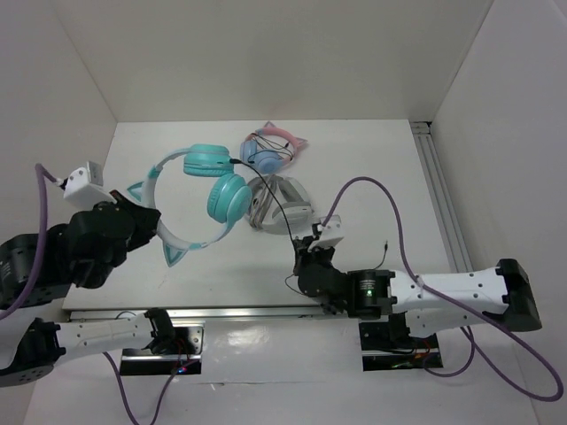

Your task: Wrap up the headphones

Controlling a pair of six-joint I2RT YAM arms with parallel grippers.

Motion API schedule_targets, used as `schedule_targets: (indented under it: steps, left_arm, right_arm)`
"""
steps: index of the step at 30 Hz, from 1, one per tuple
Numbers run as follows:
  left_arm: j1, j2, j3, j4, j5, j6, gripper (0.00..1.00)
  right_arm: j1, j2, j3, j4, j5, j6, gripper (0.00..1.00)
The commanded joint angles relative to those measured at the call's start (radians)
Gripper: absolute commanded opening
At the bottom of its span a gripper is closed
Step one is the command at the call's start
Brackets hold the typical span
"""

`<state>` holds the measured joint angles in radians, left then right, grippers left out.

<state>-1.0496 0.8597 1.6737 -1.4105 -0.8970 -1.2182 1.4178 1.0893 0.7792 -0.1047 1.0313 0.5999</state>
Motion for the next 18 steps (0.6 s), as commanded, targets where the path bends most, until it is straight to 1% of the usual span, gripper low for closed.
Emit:
schedule_targets:
  steps: [1,3,4,7,8,12,14,15,16,17,18]
  left_arm:
    - [0.049,0.035,0.002,0.044,-0.106,0.083,0.0]
    - [0.071,0.077,-0.011,0.044,-0.158,0.123,0.0]
    - [0.085,0.093,-0.026,0.044,-0.175,0.161,0.0]
    - [0.111,0.148,-0.072,0.044,-0.216,0.187,0.0]
    - [0.111,0.162,-0.084,0.044,-0.217,0.187,0.0]
    - [0.144,0.255,-0.144,0.09,-0.238,0.27,0.0]
    - [0.145,0.323,-0.189,0.134,-0.238,0.376,0.0]
    - [0.154,0.341,-0.207,0.216,-0.238,0.431,0.0]
    - [0.154,0.357,-0.227,0.26,-0.209,0.481,0.0]
    - [0.154,0.369,-0.273,0.31,-0.198,0.575,0.0]
    - [0.154,0.369,-0.301,0.367,-0.185,0.63,0.0]
  right_arm:
    - [0.084,-0.104,0.074,-0.258,0.327,0.133,0.0]
    - [0.115,-0.133,0.112,-0.34,0.375,0.173,0.0]
    - [0.136,-0.153,0.147,-0.437,0.41,0.231,0.0]
    - [0.145,-0.164,0.198,-0.551,0.45,0.297,0.0]
    - [0.145,-0.173,0.23,-0.603,0.461,0.298,0.0]
    - [0.145,-0.183,0.311,-0.681,0.522,0.275,0.0]
    - [0.145,-0.183,0.354,-0.672,0.55,0.217,0.0]
    - [0.145,-0.183,0.354,-0.638,0.55,0.163,0.0]
    - [0.145,-0.183,0.365,-0.592,0.55,0.024,0.0]
    - [0.145,-0.183,0.365,-0.482,0.55,-0.053,0.0]
    - [0.145,-0.174,0.365,-0.434,0.541,-0.121,0.0]
